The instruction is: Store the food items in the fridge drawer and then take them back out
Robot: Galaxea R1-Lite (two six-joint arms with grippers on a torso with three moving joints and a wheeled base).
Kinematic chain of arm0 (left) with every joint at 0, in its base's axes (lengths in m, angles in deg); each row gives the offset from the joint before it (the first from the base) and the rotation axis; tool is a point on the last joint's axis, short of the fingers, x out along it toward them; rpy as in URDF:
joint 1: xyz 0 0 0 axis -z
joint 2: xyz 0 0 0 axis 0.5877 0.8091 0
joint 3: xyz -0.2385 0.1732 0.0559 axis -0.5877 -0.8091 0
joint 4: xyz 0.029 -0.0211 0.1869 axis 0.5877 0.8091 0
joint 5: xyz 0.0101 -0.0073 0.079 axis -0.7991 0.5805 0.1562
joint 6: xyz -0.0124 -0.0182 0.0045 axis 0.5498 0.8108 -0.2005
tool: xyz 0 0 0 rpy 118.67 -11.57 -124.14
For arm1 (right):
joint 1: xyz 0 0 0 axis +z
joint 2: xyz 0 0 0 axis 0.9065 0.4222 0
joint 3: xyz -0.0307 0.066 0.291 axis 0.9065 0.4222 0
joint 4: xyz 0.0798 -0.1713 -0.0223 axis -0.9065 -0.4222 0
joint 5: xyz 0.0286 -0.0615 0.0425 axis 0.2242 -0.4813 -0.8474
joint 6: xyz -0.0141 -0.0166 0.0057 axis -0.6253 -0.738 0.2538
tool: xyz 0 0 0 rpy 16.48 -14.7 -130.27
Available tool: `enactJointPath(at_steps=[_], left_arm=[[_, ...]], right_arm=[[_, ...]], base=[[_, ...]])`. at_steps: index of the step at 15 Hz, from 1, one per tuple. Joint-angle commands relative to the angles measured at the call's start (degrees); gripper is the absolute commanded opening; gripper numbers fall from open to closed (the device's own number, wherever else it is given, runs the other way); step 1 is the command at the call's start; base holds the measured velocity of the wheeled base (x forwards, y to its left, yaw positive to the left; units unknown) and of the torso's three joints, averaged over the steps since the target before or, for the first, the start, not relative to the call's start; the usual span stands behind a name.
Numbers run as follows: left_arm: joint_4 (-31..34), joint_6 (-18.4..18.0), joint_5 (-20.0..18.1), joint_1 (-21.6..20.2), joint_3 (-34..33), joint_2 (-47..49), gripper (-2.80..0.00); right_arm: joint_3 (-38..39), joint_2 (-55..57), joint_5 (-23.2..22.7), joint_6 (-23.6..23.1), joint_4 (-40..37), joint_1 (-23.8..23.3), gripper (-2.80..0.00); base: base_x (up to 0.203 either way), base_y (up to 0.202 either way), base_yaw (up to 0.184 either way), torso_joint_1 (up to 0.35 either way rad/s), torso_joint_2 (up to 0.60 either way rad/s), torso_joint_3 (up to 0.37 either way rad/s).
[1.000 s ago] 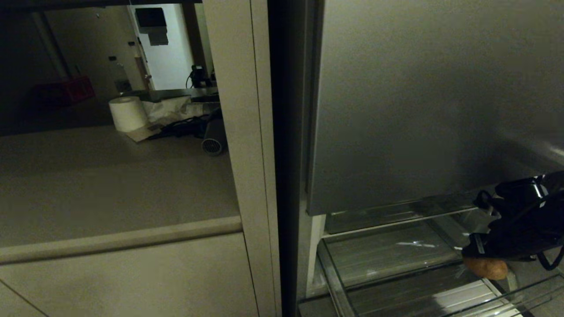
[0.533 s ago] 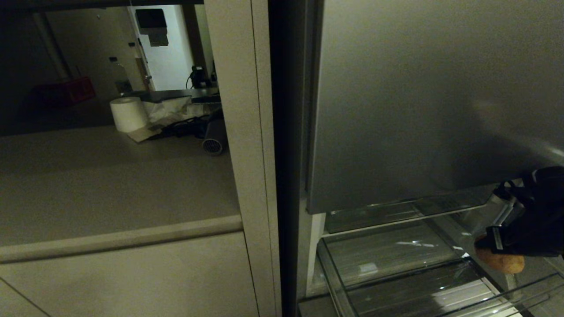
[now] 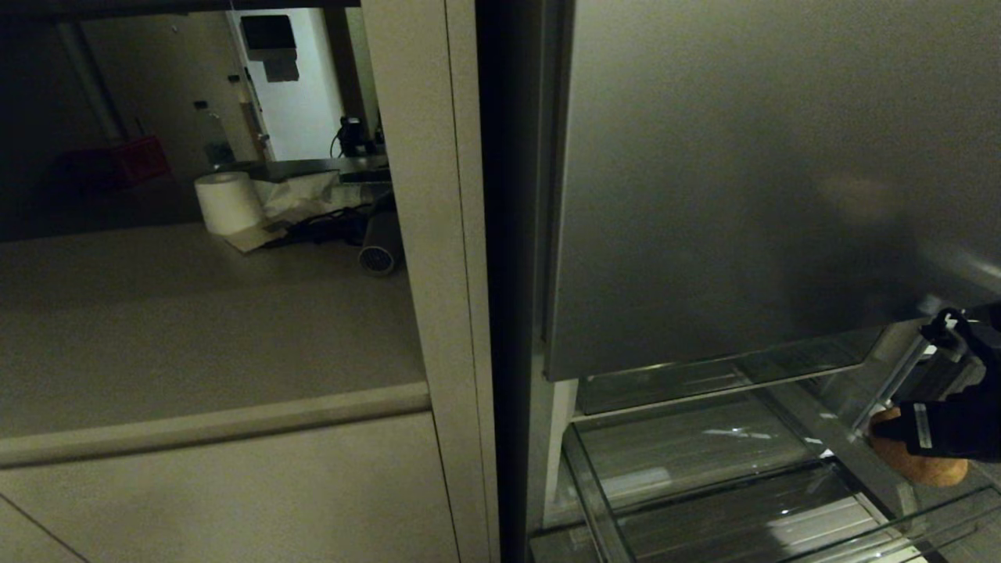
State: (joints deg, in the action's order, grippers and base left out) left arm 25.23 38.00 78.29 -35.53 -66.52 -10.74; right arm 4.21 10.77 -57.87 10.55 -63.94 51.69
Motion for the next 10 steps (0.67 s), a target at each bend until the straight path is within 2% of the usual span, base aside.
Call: enactJointPath(at_steps=[1,5,10], left_arm=[[0.0,0.0,0.0,0.0,0.0,0.0,-2.8],[0.0,0.0,0.0,0.0,0.0,0.0,-2.8],[0.0,0.0,0.0,0.0,0.0,0.0,-2.8]], right_arm=[[3.1,-5.7,0.3,0.2,-0.3,-0.2,-2.8],[7.9,-17.0,1.0,0.2,-0.3,-0.6,-2.8],[17.2,-29.1,6.4,0.1,-0.4,-1.2,-2.8]], base=[[0.0,0.0,0.0,0.0,0.0,0.0],[0.0,0.0,0.0,0.0,0.0,0.0],[0.0,0.0,0.0,0.0,0.0,0.0]])
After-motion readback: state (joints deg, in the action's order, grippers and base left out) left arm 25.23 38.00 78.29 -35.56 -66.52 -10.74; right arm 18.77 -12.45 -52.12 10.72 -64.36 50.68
